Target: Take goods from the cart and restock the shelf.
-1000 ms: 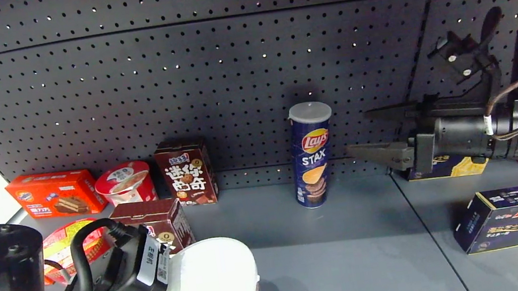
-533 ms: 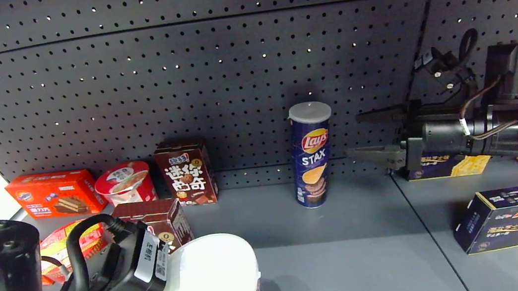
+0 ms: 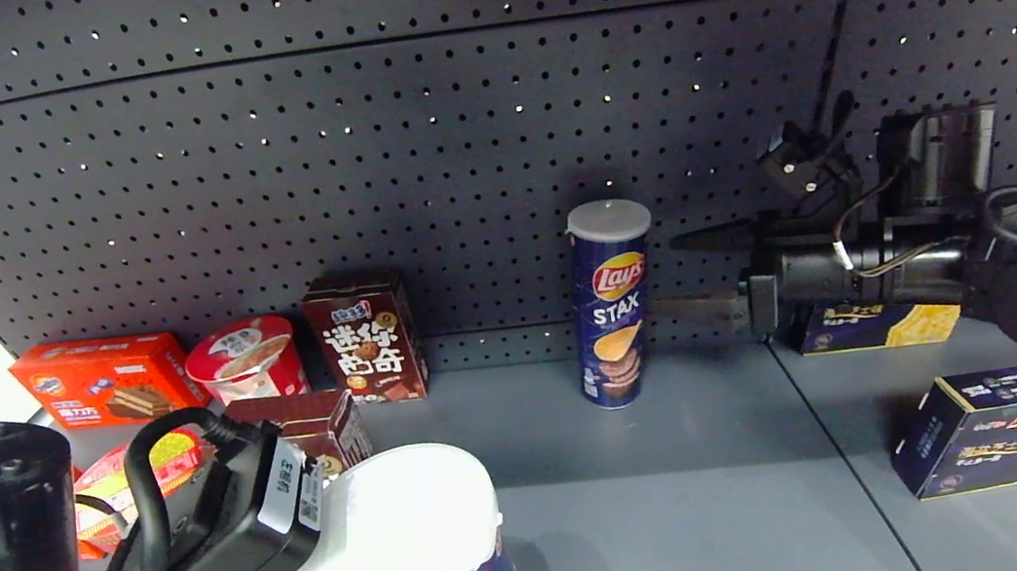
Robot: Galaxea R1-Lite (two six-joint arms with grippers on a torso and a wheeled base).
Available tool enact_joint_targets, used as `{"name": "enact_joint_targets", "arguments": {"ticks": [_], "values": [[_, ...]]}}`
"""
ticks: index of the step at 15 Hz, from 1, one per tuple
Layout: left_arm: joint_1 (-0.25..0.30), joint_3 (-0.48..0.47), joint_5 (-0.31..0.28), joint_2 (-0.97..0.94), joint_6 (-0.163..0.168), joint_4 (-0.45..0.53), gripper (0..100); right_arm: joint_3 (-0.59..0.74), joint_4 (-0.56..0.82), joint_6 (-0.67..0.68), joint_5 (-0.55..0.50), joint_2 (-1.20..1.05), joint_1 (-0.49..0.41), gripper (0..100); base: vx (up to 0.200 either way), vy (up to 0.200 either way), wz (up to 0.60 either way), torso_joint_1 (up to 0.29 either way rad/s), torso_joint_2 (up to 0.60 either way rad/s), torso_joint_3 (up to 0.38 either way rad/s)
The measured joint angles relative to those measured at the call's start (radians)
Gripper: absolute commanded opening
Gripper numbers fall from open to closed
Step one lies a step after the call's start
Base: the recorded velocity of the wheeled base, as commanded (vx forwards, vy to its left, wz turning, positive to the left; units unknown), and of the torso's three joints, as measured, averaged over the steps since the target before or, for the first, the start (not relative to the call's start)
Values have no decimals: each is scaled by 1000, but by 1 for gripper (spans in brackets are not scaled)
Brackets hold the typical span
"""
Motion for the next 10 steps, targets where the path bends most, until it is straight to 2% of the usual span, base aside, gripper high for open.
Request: {"name": "enact_joint_targets", "arguments": {"ticks": [2,10], "values": [[19,-3,0,0,0,-1,0,-12,-19,0,1,40,3,100,0,0,0,0,0,0],[40,-11,-2,0,-3,-2,0,-20,-61,-1,4,151,32,100,0,0,0,0,0,0]]}}
